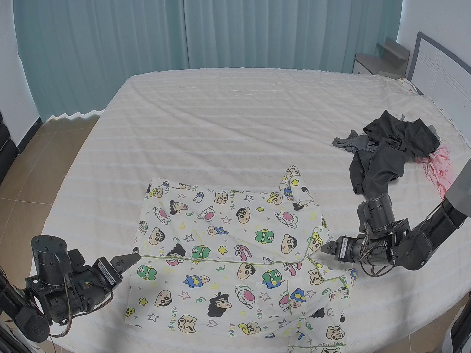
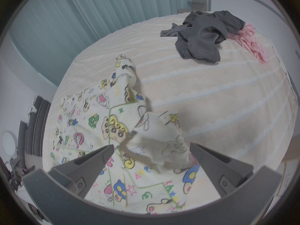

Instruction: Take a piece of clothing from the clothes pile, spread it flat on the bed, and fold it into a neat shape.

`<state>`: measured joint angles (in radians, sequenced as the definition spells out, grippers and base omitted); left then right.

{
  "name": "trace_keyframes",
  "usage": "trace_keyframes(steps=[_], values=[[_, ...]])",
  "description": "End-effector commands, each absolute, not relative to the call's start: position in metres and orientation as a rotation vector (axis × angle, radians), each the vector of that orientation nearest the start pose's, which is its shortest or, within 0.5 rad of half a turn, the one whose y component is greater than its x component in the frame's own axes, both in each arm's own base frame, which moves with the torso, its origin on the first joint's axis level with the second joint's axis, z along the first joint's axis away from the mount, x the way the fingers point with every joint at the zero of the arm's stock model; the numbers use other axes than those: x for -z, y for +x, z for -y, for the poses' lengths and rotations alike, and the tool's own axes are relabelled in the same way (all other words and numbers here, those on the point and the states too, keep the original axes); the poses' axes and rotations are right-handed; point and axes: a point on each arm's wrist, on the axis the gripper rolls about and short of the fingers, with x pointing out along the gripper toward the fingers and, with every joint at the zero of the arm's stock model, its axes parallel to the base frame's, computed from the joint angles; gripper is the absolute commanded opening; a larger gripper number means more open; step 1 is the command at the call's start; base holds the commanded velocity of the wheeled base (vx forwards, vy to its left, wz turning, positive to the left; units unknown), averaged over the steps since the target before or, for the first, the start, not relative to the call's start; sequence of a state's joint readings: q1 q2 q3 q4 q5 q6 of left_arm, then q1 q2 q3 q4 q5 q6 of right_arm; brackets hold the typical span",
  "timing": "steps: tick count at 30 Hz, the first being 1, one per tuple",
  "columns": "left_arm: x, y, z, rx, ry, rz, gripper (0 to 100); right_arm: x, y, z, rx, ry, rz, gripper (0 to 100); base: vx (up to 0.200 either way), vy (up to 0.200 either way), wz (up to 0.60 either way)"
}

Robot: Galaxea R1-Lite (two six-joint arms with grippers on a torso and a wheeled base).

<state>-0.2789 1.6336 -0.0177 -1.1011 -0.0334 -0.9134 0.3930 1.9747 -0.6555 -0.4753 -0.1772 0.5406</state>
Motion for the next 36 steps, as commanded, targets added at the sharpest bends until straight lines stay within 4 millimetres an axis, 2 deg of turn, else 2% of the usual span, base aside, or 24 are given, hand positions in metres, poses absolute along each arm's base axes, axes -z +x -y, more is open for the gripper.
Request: trace_keyframes(steps=[1, 2, 3, 8, 14, 19, 23, 27, 36], values=[[-0.069, 0.167, 0.049, 0.043, -0.82, -0.625, 100, -0.047, 0.29, -0.096, 0.072, 0.328, -0.82, 100, 0.0, 0.0, 0.0], [-0.069, 0.167, 0.049, 0.043, -0.82, -0.625, 100, -0.047, 0.29, -0.096, 0.072, 0.328, -0.82, 100, 0.0, 0.0, 0.0], [-0.069, 0.167, 0.049, 0.043, -0.82, -0.625, 100, -0.049, 0.3, -0.076, 0.079, 0.404, -0.799, 100, 0.0, 0.0, 0.0], [-0.069, 0.167, 0.049, 0.043, -0.82, -0.625, 100, -0.044, 0.307, -0.048, 0.045, 0.513, -0.836, 100, 0.0, 0.0, 0.0], [-0.069, 0.166, 0.049, 0.042, -0.822, -0.626, 100, -0.034, 0.321, -0.041, 0.07, 0.701, -0.867, 100, 0.0, 0.0, 0.0], [-0.069, 0.167, 0.049, 0.041, -0.821, -0.628, 100, -0.029, 0.325, -0.043, 0.073, 0.723, -0.879, 100, 0.0, 0.0, 0.0], [-0.069, 0.167, 0.049, 0.041, -0.821, -0.628, 100, -0.038, 0.332, -0.048, 0.084, 0.831, -0.847, 100, 0.0, 0.0, 0.0], [-0.069, 0.167, 0.049, 0.041, -0.821, -0.628, 100, -0.048, 0.33, -0.06, 0.022, 0.922, -0.867, 100, 0.0, 0.0, 0.0], [-0.069, 0.167, 0.049, 0.041, -0.823, -0.628, 100, -0.047, 0.326, -0.082, -0.039, 0.903, -0.906, 100, 0.0, 0.0, 0.0]])
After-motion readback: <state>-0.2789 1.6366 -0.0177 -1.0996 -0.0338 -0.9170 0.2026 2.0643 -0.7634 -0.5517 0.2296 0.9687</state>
